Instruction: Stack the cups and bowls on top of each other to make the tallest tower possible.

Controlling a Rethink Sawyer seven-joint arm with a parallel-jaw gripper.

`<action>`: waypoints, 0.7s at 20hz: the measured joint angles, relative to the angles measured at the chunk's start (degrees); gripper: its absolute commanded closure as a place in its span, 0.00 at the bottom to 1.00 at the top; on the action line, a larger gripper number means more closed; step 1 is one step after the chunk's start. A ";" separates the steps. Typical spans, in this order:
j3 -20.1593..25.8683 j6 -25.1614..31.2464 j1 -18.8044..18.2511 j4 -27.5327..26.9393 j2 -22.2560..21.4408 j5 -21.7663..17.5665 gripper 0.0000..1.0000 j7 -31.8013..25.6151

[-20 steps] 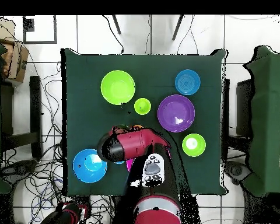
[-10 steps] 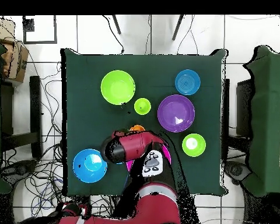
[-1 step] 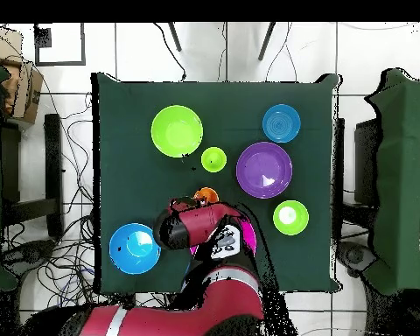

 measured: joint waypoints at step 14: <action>-1.29 -1.92 0.65 0.33 0.65 0.01 1.00 0.00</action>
